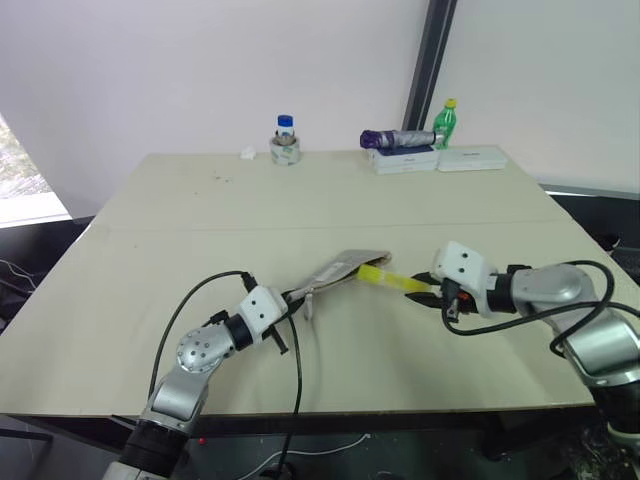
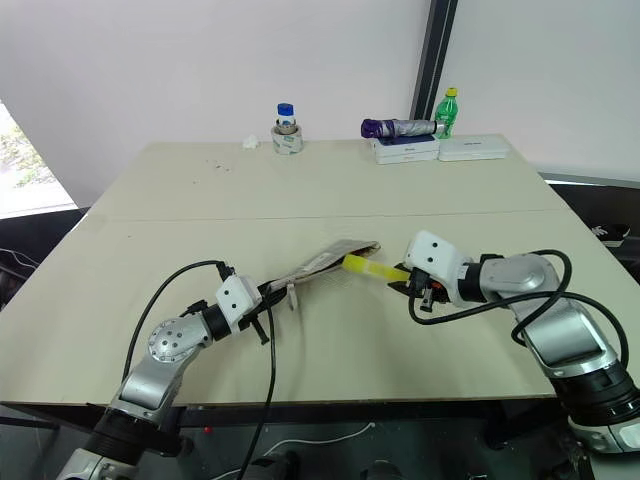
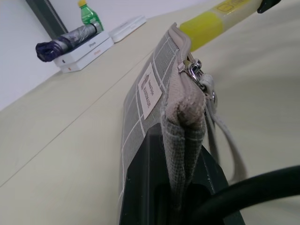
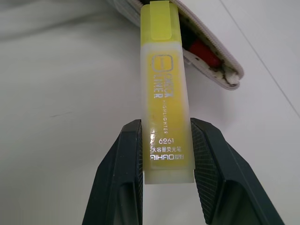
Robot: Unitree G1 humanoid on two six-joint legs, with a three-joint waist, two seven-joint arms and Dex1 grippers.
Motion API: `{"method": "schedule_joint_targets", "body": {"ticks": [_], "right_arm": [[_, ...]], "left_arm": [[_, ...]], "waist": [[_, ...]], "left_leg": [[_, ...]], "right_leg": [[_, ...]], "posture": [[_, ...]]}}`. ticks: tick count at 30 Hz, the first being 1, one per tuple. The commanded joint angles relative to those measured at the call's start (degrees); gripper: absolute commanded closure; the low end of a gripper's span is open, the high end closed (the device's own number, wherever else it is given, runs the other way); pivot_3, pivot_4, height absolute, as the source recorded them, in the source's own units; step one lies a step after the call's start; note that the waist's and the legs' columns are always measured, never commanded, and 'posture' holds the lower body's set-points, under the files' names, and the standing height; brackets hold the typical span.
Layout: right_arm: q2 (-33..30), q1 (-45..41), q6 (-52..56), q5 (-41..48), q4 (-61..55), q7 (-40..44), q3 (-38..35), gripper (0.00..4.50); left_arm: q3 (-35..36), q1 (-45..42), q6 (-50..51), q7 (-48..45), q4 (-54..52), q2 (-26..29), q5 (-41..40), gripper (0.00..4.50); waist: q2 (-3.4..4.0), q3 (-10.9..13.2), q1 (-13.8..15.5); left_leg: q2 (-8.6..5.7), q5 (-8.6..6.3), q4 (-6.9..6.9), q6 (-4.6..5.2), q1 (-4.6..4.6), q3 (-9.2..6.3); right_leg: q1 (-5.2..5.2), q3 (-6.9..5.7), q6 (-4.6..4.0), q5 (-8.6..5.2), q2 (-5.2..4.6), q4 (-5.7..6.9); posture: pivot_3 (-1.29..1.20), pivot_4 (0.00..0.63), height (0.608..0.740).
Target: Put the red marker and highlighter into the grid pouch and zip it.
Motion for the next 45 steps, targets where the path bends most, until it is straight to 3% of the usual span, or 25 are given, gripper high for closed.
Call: {"method": "schedule_joint_targets", "body": {"ticks": [1, 8, 23, 30, 37, 41, 45], "right_arm": [[-1.4, -1.4, -1.2, -0.8, -2.0, 1.6, 1.1, 3.63], [-2.4, -3.8, -2.3, -2.9, -3.2, 5.5, 5.8, 3.63], [2.9, -8.8, 0.2, -3.8, -4.4, 7.4, 12.4, 3.63], [2.6, -10.1, 1.6, -2.4, -5.1, 5.9, 7.4, 0.02], [1.1, -9.0, 10.9, 13.3, -9.2, 7.1, -8.9, 0.02], [5.0, -6.9, 17.2, 18.1, -12.0, 1.7, -9.8, 0.02], [11.7, -6.5, 19.4, 15.5, -11.3, -8.0, -6.5, 0.02]], "left_arm": [[-1.0, -0.2, -2.9, -0.9, -2.1, 1.0, 0.9, 4.5], [-3.8, -0.6, -7.8, -4.0, -1.9, 3.6, 2.8, 4.5], [-7.5, -0.2, -11.9, -8.0, -3.4, 4.8, 3.2, 4.5], [-5.4, 0.3, -8.7, -6.8, -3.5, 4.6, 1.2, 4.5], [-1.2, -3.4, 7.2, -1.4, -5.7, -2.0, -6.8, 4.5], [-0.8, -7.9, 17.4, 0.9, -4.6, -6.8, -10.0, 4.5], [-0.8, -10.7, 24.7, 1.7, -4.0, -10.2, -12.4, 4.5]], "waist": [[0.0, 0.0, 0.0], [0.0, 0.0, 0.0], [0.0, 0.0, 0.0], [0.0, 0.0, 0.0], [0.0, 0.0, 0.2], [-0.04, 0.0, 0.0], [-0.04, 0.0, -0.4]], "left_leg": [[0.0, 0.0, 0.0, 0.0, 0.0, 0.0], [0.01, 0.0, -0.01, 0.0, -0.01, 0.0], [0.03, 0.0, -0.02, 0.0, -0.04, -0.05], [0.02, 0.0, -0.02, 0.0, -0.04, -0.05], [0.02, 0.0, 0.0, 0.0, -0.04, -0.11], [0.0, 0.0, 0.06, 0.0, -0.04, -0.17], [-0.04, 0.0, 0.05, 0.0, -0.01, -0.14]], "right_leg": [[-0.01, 0.0, 0.0, 0.0, 0.0, 0.0], [-0.02, 0.0, 0.0, 0.0, 0.0, -0.01], [-0.06, 0.0, 0.0, 0.0, -0.02, -0.02], [-0.06, 0.0, 0.0, 0.0, -0.01, -0.01], [0.0, -0.05, 0.0, 0.0, -0.02, -0.02], [0.09, -0.16, 0.01, 0.0, -0.01, -0.03], [0.05, -0.15, 0.01, 0.0, 0.02, 0.02]], "posture": [[0.0, 0.15, 0.736], [0.0, 0.15, 0.736], [0.0, 0.15, 0.736], [0.0, 0.15, 0.736], [0.0, 0.15, 0.736], [0.0, 0.15, 0.736], [0.0, 0.15, 0.736]]}}
